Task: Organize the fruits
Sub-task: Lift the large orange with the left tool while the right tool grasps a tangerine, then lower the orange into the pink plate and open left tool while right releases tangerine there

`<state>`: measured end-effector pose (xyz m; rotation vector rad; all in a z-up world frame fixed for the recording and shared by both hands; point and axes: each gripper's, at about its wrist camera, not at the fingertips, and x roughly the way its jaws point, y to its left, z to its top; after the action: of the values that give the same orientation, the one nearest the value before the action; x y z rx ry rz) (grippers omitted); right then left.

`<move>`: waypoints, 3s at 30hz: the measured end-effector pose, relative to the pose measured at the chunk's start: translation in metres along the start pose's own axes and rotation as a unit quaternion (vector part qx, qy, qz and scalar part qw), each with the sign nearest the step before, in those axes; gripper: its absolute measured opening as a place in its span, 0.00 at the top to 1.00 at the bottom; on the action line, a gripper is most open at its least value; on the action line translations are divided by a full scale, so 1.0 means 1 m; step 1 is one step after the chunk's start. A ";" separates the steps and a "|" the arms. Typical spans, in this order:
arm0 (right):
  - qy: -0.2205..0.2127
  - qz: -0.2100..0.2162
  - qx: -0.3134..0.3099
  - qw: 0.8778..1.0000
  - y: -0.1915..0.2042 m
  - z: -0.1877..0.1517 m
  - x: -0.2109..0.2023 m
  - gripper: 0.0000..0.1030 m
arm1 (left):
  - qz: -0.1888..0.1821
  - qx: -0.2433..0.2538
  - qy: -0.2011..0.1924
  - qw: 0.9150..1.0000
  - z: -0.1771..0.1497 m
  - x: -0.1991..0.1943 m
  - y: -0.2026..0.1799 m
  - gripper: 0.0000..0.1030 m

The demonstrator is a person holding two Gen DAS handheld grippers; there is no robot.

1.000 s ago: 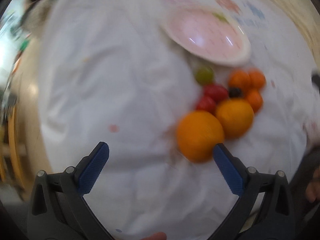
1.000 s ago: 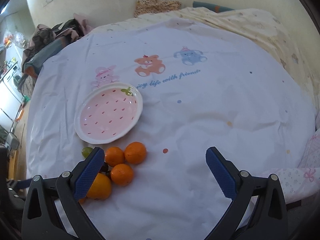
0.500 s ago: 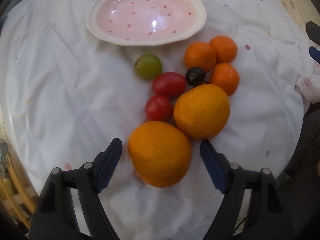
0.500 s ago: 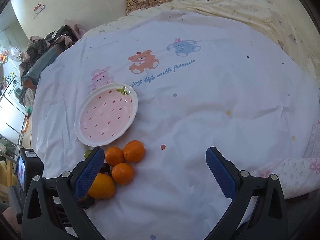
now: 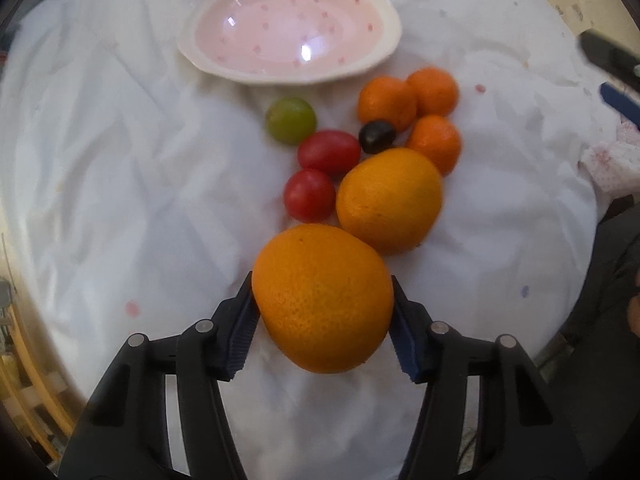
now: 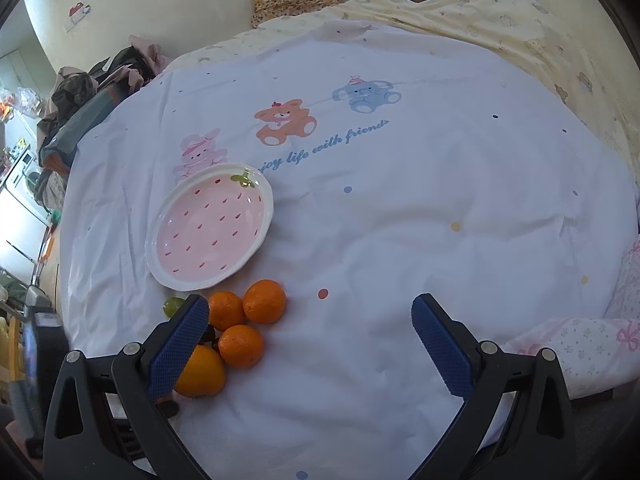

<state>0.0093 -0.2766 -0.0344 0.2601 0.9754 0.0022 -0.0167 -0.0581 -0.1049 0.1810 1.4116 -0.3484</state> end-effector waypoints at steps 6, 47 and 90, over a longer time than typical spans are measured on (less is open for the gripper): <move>0.032 0.029 0.002 0.999 0.001 -0.004 0.008 0.00 | -0.012 -0.059 -0.075 0.995 -0.014 -0.055 0.014 0.47; 0.242 0.133 0.086 0.957 0.020 -0.022 0.102 0.58 | 0.016 -0.146 -0.106 0.984 -0.004 -0.059 0.059 0.47; 0.221 0.196 0.059 0.954 0.049 0.134 0.227 0.57 | 0.027 -0.101 -0.100 0.989 0.212 0.040 0.083 0.46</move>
<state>0.2526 -0.2309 -0.1381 0.5774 1.3566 0.3801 0.2143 -0.0551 -0.1177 0.0183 1.2320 -0.1714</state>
